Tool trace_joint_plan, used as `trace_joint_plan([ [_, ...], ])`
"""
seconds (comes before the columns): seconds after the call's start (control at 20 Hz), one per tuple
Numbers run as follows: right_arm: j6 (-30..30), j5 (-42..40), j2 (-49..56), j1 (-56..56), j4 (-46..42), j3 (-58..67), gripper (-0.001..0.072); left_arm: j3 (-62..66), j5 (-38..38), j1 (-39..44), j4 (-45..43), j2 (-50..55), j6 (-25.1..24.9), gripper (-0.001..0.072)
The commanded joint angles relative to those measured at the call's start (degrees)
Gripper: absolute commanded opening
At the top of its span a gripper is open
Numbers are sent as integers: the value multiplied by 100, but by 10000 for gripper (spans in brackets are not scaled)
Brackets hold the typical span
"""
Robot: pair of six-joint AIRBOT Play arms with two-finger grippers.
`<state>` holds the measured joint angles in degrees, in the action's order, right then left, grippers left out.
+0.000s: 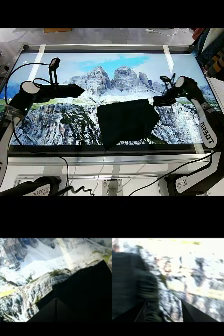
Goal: Fold the clothes and pants, and hang the long-sleeved shirts on hangers.
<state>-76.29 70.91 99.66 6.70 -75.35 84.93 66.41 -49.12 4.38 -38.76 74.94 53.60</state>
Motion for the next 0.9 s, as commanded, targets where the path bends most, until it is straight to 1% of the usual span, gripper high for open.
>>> trace_joint_plan([
  [0.0,-81,358,4,815,1008,90,457,4,0,2,0,0,-2,14],
  [0.05,-48,549,37,1152,1714,87,459,4,0,2,0,0,-2,15],
  [0.1,131,857,85,1399,2347,74,458,4,0,2,0,0,-2,14],
  [0.15,385,1305,153,1558,2872,55,459,4,0,4,0,0,-2,15],
  [0.2,518,1690,221,1620,3152,33,486,4,0,4,0,0,-2,15],
  [0.25,673,1869,251,1580,3165,-11,554,4,2,4,0,0,-2,15],
  [0.3,831,1845,249,1486,3134,-61,598,4,2,4,0,0,-2,14],
  [0.35,1034,1657,249,1366,3117,-63,633,4,2,4,0,0,-2,15],
  [0.4,1182,1375,249,1237,3115,-63,633,4,2,4,0,0,-2,15],
  [0.5,1305,734,249,920,2861,-63,634,4,0,4,0,0,-2,15],
  [0.55,1305,494,249,726,2520,-63,639,4,0,4,0,0,-2,15],
  [0.6,1305,337,249,538,2109,-63,688,4,0,4,0,0,-2,14],
  [0.7,1305,199,249,146,1314,-63,694,4,0,4,0,0,-2,15],
  [0.8,1292,-15,249,-138,872,-66,693,4,2,4,0,0,-2,14],
  [0.85,1158,-216,249,-225,619,-63,693,4,2,4,0,0,-2,15],
])
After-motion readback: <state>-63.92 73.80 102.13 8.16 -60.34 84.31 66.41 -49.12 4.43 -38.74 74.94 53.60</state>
